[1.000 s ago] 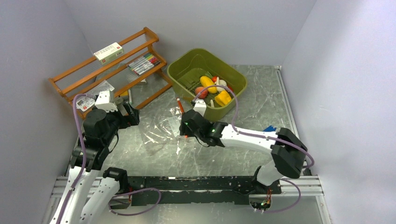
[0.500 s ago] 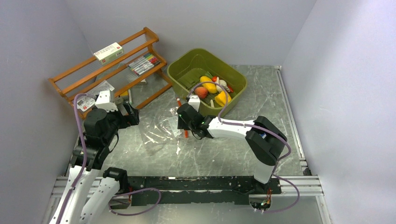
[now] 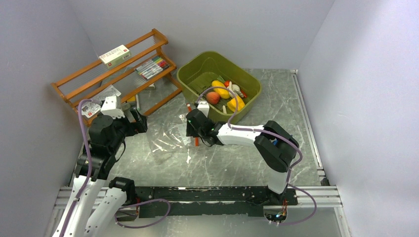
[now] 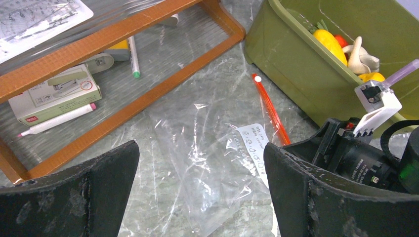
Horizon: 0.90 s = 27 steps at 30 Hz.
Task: Place the food in the zip-top bag and seal the zipper
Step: Pick up the zipper food storage bag at the center of the board.
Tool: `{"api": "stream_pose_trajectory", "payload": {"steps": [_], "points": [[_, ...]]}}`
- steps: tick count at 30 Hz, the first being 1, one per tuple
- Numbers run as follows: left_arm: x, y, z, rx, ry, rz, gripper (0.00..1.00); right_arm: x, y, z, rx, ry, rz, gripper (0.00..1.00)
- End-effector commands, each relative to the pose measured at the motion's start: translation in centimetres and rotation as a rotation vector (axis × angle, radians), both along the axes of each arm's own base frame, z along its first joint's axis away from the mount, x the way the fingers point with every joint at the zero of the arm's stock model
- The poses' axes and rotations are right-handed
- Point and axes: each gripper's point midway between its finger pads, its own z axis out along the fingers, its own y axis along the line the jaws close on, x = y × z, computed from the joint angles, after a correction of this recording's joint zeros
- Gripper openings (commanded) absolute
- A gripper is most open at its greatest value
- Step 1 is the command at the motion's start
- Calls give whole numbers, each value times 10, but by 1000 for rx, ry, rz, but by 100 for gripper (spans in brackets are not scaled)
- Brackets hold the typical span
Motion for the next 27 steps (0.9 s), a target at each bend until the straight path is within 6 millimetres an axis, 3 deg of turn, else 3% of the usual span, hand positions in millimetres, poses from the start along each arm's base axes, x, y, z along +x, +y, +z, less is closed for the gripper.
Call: {"api": "stream_pose_trajectory", "payload": {"steps": [1,8,14,27], "points": [[2,3,4,8,-23,7,95,5,7,-6,7,3,4,49],[0,5,5,7,-31,21,95,10,-4,-10,-15,-7,-29,51],[2,4,4,9,-25,17,95,14,0,-12,-22,-10,-21,53],[5,0,-1,8,-11,-4,95,12,13,5,56,-87,81,12]]}}
